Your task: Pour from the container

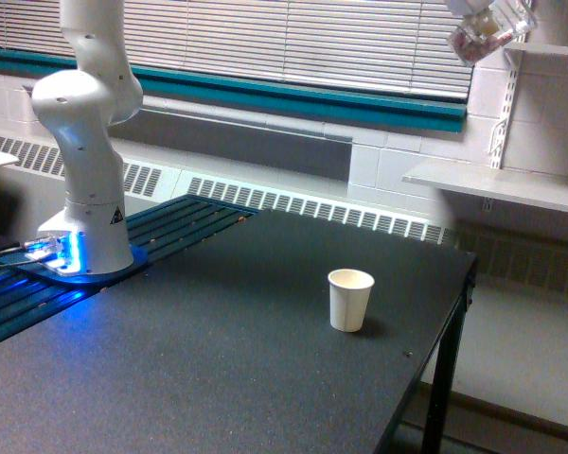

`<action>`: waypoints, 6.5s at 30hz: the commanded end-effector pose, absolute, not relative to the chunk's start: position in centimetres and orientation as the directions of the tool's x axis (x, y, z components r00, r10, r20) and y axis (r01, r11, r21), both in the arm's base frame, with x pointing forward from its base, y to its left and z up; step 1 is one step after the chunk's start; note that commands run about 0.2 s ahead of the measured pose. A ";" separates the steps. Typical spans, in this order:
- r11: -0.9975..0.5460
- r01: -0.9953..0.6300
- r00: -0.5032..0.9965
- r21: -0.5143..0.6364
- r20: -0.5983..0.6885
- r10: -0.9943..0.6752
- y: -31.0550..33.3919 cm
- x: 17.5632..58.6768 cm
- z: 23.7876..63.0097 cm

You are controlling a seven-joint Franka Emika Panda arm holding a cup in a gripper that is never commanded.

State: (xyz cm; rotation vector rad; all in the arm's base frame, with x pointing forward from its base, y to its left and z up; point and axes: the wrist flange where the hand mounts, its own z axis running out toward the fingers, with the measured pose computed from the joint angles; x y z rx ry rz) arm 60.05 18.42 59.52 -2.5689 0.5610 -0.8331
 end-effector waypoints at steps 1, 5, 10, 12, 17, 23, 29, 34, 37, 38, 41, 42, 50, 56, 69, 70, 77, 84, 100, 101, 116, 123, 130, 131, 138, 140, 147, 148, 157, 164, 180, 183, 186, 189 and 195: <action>-0.858 -0.225 0.760 -0.461 0.468 -0.451 20.1 59.6 59.5; -0.859 -0.224 0.756 -0.460 0.475 -0.451 19.8 59.8 59.6; -0.857 -0.232 0.750 -0.460 0.476 -0.459 18.6 60.2 58.8; -0.861 -0.237 0.743 -0.451 0.486 -0.459 18.1 60.3 58.7; -0.867 -0.254 0.735 -0.429 0.497 -0.461 16.2 60.6 57.4; -0.872 -0.292 0.728 -0.393 0.500 -0.469 13.4 60.8 55.0; -0.879 -0.318 0.740 -0.356 0.486 -0.465 11.0 60.7 51.7; -0.889 -0.333 0.748 -0.315 0.485 -0.453 9.2 60.2 49.3; -0.893 -0.340 0.755 -0.296 0.480 -0.446 8.3 59.9 47.9; -0.892 -0.344 0.757 -0.292 0.477 -0.448 7.9 59.8 47.3; -0.893 -0.352 0.760 -0.281 0.471 -0.448 7.0 59.3 45.9; -0.898 -0.348 0.762 -0.268 0.477 -0.438 6.7 59.1 45.6; -0.895 -0.380 0.767 -0.234 0.462 -0.446 4.3 57.4 42.1; -0.896 -0.392 0.787 -0.208 0.429 -0.444 3.0 56.1 39.2; -0.905 -0.402 0.809 -0.138 0.410 -0.422 1.8 54.5 35.6; -0.905 -0.404 0.809 -0.137 0.408 -0.423 1.7 54.3 35.3; -0.899 -0.421 0.816 -0.119 0.384 -0.432 0.6 53.1 33.2; -0.897 -0.433 0.827 -0.086 0.357 -0.434 -0.2 51.8 31.1; -0.896 -0.443 0.850 -0.018 0.309 -0.426 -0.9 49.7 27.3; -0.896 -0.444 0.851 -0.014 0.306 -0.427 -1.0 49.5 27.1; -0.897 -0.440 0.869 0.042 0.270 -0.414 -0.8 47.9 24.6; -0.904 -0.423 0.880 0.064 0.267 -0.393 -0.3 47.9 24.4; -0.910 -0.405 0.891 0.088 0.260 -0.371 0.4 47.8 24.0; -0.911 -0.403 0.892 0.091 0.260 -0.369 0.4 47.9 24.0; -0.920 -0.377 0.904 0.106 0.257 -0.341 1.4 48.1 23.8; -0.922 -0.371 0.907 0.111 0.257 -0.334 1.7 48.1 23.8; -0.928 -0.347 0.918 0.133 0.248 -0.308 2.6 48.2 23.5; -0.928 -0.346 0.919 0.136 0.247 -0.306 2.6 48.2 23.4; -0.933 -0.317 0.931 0.169 0.243 -0.272 3.3 48.4 23.5; -0.930 -0.312 0.934 0.196 0.240 -0.263 2.9 48.6 23.9; -0.929 -0.276 0.947 0.246 0.233 -0.220 3.0 48.8 24.4; -0.931 -0.260 0.952 0.257 0.228 -0.203 3.4 48.8 24.4; -0.932 -0.244 0.957 0.268 0.222 -0.186 3.9 48.9 24.3; -0.933 -0.229 0.961 0.278 0.216 -0.171 4.3 48.9 24.2; -0.933 -0.203 0.968 0.298 0.204 -0.145 5.0 49.0 24.0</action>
